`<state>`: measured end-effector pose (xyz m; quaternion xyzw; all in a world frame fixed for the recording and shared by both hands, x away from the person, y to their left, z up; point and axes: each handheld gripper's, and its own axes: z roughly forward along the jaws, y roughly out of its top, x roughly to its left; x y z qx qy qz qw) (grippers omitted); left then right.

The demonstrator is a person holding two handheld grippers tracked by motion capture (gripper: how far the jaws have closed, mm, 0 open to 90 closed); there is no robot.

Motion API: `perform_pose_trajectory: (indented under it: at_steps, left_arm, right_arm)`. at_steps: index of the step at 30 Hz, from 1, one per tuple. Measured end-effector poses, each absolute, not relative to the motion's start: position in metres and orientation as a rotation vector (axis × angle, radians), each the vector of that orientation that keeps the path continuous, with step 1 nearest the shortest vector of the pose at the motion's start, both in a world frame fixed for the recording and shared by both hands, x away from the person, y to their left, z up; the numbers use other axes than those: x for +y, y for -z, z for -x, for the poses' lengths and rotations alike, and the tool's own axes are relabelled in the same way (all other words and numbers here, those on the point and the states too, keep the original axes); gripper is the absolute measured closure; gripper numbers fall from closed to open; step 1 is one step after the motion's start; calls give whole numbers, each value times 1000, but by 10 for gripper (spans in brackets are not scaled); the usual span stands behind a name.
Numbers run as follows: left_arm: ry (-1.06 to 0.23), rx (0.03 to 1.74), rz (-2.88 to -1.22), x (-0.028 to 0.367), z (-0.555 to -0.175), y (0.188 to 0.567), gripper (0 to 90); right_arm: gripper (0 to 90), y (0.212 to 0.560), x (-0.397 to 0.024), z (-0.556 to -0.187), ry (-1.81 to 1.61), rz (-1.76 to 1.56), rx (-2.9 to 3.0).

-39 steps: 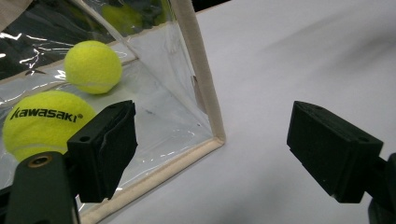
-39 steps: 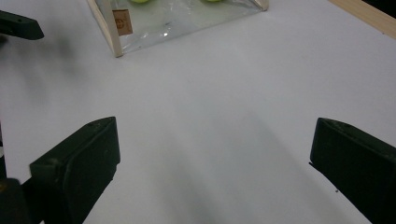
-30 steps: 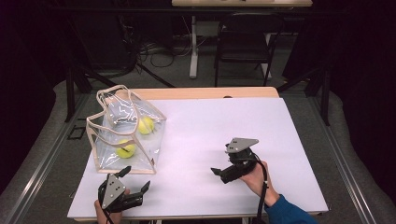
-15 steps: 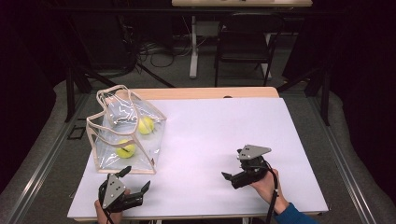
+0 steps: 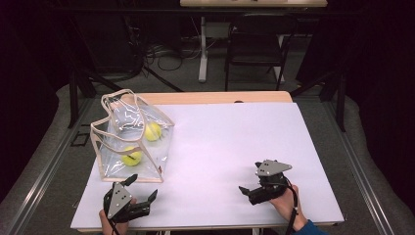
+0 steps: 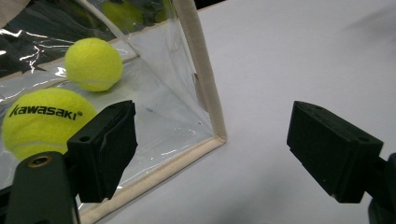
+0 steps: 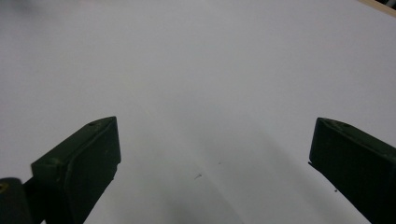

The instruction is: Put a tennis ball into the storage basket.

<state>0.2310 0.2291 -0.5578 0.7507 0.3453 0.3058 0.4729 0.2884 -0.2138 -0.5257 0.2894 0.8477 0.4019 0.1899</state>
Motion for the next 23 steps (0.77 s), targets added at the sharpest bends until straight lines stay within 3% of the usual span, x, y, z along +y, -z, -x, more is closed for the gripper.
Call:
perform_pose_trajectory:
  at_steps: [23]
  left_arm:
    - [-740,842,-1862,229,-232,559,162]
  right_arm:
    - [9,541,-232,-269,-1151,-844,2316]
